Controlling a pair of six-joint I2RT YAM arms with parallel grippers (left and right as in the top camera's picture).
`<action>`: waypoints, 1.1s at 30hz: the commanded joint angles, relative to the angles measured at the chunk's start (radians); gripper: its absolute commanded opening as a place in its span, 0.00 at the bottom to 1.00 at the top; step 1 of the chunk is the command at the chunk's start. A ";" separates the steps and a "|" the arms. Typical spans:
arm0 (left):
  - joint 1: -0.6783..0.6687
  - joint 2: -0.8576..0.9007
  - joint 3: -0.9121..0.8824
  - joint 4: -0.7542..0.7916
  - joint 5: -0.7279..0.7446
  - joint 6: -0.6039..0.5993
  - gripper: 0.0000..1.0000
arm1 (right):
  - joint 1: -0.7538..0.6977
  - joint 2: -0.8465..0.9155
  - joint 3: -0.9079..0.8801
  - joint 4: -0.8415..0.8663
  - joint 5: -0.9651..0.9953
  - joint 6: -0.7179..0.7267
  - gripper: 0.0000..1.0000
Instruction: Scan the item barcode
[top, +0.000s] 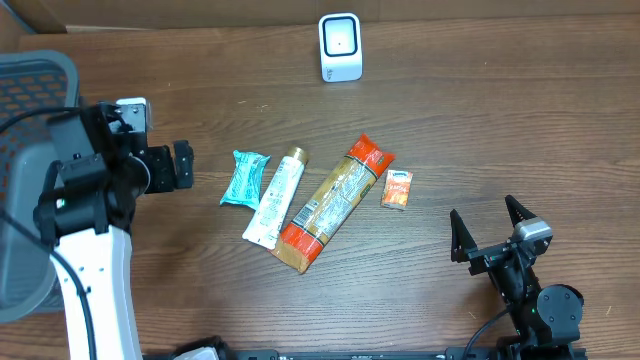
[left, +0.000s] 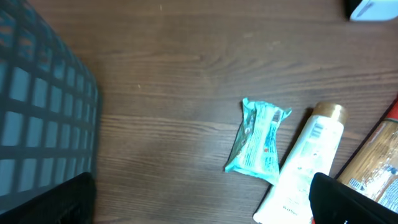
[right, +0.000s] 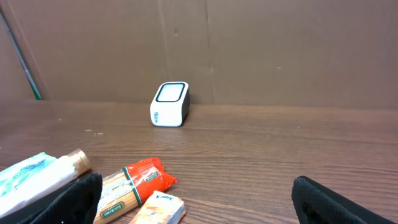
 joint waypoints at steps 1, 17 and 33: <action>0.006 0.048 -0.007 0.001 -0.013 0.004 1.00 | 0.008 -0.010 -0.011 0.005 0.006 0.004 1.00; 0.006 0.067 -0.011 0.013 0.082 0.089 1.00 | 0.008 -0.010 -0.011 0.005 0.006 0.004 1.00; 0.006 -0.579 -0.596 0.448 -0.129 -0.045 1.00 | 0.008 -0.010 -0.011 0.005 0.006 0.004 1.00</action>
